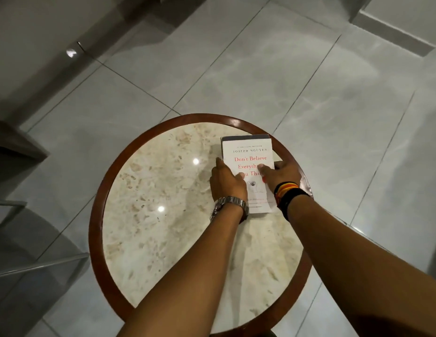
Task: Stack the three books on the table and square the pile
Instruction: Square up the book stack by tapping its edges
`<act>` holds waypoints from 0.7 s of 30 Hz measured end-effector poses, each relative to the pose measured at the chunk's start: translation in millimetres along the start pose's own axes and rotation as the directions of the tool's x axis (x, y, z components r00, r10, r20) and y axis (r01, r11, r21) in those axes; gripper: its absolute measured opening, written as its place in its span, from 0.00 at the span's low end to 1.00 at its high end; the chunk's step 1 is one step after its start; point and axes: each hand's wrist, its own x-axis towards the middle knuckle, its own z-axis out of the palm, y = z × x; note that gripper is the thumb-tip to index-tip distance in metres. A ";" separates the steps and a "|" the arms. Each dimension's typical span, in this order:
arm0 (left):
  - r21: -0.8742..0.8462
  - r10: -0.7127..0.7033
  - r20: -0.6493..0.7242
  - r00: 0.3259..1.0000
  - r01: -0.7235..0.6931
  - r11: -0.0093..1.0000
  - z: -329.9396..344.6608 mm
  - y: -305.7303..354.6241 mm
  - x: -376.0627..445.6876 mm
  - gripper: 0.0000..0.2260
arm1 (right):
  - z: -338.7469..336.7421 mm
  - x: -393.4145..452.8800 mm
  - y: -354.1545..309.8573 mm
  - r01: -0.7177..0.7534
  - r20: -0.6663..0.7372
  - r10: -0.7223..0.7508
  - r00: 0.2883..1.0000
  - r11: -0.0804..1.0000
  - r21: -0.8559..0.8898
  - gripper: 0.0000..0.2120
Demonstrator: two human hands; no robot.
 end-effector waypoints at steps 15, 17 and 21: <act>0.137 0.096 -0.070 0.993 -0.085 0.987 -2.9 -22.0 -4.0 0.33 | -16.8 9.6 8.4 0.086 -0.011 -0.089 0.996 0.986 -0.143 0.12; 0.180 0.212 -0.118 0.970 -0.189 0.965 -25.1 -50.5 -5.3 0.30 | -22.0 -3.2 9.0 0.189 -0.041 -0.197 0.979 0.969 -0.162 0.17; 0.347 0.381 -0.139 0.914 -0.315 0.883 -84.7 -133.2 -4.9 0.28 | -21.1 -60.2 20.2 0.416 0.001 -0.434 0.901 0.863 -0.289 0.22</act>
